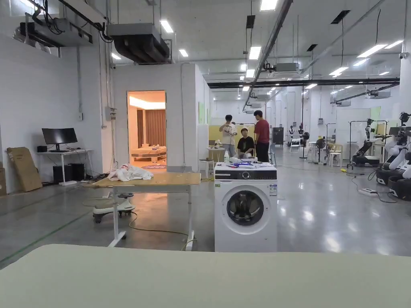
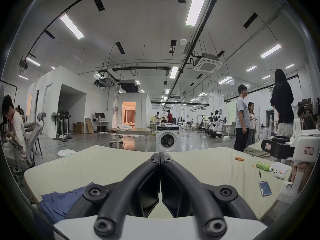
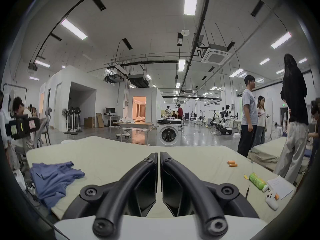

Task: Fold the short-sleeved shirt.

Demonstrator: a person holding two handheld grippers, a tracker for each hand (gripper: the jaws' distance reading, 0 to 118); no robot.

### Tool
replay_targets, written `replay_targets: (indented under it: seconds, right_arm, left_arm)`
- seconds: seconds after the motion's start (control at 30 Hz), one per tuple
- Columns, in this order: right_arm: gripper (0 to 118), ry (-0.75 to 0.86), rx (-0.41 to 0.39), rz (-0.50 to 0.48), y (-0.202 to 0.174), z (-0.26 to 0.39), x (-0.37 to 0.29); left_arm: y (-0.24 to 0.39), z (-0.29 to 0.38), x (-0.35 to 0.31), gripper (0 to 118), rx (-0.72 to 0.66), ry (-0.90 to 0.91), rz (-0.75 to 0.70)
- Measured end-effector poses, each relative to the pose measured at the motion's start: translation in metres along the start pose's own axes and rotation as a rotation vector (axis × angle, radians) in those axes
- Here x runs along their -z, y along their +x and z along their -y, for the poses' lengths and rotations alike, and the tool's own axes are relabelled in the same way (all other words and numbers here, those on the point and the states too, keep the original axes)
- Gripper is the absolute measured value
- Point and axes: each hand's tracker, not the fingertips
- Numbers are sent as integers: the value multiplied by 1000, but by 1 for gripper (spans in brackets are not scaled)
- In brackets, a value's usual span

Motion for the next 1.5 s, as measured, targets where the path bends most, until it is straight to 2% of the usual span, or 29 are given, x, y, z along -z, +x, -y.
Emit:
replay_targets:
  seconds: [0.6, 1.1, 1.23, 1.27, 1.33, 1.37, 1.43, 1.5]
  right_arm:
    - [1, -3, 44, 31, 12, 0, -3]
    - [1, 0, 42, 32, 12, -3, -2]
    - [1, -14, 1, 36, 7, -1, 0]
    - [1, -18, -31, 34, 5, -1, 1]
    - [1, -14, -151, 47, -1, 0, 1]
    - [1, -15, -268, 69, -6, 1, 1]
    - [1, -12, -577, 113, -20, 16, 0]
    - [2, -68, -884, 71, -29, 42, -1]
  left_arm:
    - [2, 2, 3, 0, 3, -19, -5]
    - [-5, -3, 7, 0, -8, -18, -47]
    - [3, 2, 11, 0, 46, -42, -64]
    - [7, 6, 12, 0, 83, -51, -63]
    - [13, 10, 16, 0, 145, -61, -62]
    - [18, 15, 16, 0, 208, -65, -45]
    - [31, 40, 15, 0, 428, -86, -12]
    - [43, 86, 13, 0, 751, -159, 30]
